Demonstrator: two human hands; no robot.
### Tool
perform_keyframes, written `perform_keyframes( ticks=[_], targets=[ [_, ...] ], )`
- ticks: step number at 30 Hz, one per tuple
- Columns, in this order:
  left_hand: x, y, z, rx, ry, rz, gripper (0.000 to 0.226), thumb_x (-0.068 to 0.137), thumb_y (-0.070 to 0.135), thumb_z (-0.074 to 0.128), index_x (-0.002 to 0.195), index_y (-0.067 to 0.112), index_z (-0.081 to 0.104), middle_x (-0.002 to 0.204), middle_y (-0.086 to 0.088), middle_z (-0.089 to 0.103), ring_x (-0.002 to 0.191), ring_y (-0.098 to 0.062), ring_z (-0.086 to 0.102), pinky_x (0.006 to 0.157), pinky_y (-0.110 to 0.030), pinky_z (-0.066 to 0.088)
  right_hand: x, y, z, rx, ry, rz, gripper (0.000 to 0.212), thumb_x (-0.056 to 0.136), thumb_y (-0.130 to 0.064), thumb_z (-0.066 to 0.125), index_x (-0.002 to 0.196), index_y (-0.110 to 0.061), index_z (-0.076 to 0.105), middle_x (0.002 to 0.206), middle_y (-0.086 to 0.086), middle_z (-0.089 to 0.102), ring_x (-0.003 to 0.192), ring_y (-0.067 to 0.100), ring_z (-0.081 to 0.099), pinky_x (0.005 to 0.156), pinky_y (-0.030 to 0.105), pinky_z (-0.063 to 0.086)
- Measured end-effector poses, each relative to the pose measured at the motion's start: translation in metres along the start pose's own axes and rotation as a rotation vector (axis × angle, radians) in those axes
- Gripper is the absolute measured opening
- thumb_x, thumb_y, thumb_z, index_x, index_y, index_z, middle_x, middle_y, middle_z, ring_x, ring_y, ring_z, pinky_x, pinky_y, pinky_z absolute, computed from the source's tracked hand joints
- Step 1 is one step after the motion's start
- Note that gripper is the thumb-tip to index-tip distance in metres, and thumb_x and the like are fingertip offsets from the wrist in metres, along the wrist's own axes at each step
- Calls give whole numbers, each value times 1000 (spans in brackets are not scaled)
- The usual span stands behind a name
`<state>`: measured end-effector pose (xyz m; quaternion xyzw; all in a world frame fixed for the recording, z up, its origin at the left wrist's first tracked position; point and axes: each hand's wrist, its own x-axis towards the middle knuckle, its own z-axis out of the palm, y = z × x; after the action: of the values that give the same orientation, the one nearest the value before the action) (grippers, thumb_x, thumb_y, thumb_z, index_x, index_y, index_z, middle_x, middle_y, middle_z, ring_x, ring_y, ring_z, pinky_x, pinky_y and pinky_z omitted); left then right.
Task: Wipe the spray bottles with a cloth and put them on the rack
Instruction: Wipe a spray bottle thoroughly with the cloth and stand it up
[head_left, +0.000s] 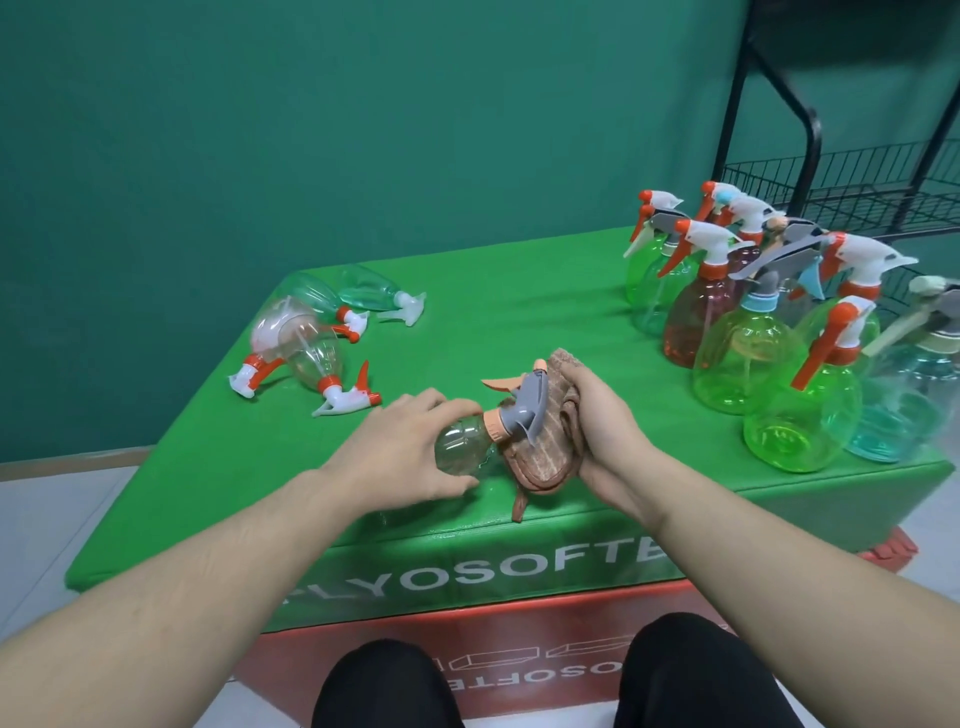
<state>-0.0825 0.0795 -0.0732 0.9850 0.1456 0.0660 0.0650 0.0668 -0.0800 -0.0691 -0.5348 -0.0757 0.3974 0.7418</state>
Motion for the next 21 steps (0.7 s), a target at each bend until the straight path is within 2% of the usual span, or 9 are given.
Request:
perform_keyframes(
  ticks=[4,6,8,11,15,19,21],
  targets=[
    [-3,4,7,10,13,38,81,78,64,74,148,41,41,126,10,50,113,-12,47,101,-36,45,-2,6,8,131,7,51,40,107,-37,38,96,-5,59,99,20,66,90,31,63,92,43,52],
    [0,4,9,-9,25,33,78,77,62,75,146,41,43,123,10,50,111,-13,50,98,-35,48,2,9,13,186,3,76,35,105,-38,39,104,-7,54,106,19,59,96,29,56,97,48,49],
    [2,5,10,-10,42,21,77,77,60,74,144,40,44,122,9,51,110,-15,53,95,-36,49,5,10,17,232,-5,106,36,104,-38,37,107,-8,57,107,19,61,94,30,59,100,49,49],
    [5,5,10,1,41,11,76,77,59,74,144,40,44,120,7,52,108,-16,55,93,-36,50,10,10,20,263,-15,142,41,103,-35,33,98,-6,60,93,18,67,75,28,65,86,42,53],
    [12,6,8,3,11,-24,75,76,57,75,143,42,44,115,7,50,102,-16,54,87,-34,50,16,10,21,226,-7,122,40,104,-30,30,90,-6,59,83,18,69,68,28,68,81,42,56],
    [17,9,6,4,-8,-86,76,78,56,76,144,43,41,116,6,51,100,-17,55,84,-32,51,13,7,20,124,-33,27,41,107,-30,27,102,-6,59,92,19,69,76,26,67,96,48,53],
    [18,9,6,3,-13,-108,78,78,55,75,146,43,39,114,6,50,97,-16,54,78,-30,48,7,7,22,62,-22,-15,42,108,-30,28,97,-6,61,85,16,69,71,23,67,89,43,55]
  ],
)
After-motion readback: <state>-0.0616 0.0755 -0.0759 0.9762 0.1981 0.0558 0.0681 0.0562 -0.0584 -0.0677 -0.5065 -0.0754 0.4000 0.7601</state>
